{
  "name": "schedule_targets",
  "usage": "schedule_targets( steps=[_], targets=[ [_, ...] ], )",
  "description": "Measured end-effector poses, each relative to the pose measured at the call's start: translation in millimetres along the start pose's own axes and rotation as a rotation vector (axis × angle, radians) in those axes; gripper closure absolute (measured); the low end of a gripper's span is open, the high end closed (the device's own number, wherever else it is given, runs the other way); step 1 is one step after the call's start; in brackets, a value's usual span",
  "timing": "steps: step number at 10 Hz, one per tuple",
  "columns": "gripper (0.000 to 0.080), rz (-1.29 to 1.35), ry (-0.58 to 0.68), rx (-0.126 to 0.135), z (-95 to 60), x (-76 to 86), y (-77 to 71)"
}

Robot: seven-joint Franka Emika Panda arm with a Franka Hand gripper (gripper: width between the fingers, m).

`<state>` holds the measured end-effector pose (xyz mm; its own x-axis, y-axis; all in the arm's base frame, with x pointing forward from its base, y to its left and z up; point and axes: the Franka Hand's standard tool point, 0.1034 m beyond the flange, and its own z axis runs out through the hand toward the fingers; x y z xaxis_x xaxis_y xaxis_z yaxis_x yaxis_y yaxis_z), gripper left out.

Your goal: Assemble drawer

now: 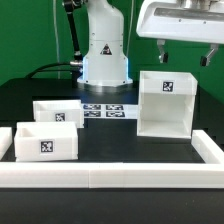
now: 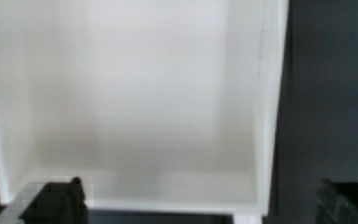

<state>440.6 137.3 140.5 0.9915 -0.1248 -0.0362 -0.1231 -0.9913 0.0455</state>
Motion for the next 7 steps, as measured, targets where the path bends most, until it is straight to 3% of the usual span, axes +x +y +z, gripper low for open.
schedule_targets(
  steps=[3,7],
  targets=[
    [0.015,0.014,-0.003,0.003,20.9,-20.0,-15.4],
    [0.015,-0.003,-0.01,0.012,39.1,-28.4,-30.8]
  ],
)
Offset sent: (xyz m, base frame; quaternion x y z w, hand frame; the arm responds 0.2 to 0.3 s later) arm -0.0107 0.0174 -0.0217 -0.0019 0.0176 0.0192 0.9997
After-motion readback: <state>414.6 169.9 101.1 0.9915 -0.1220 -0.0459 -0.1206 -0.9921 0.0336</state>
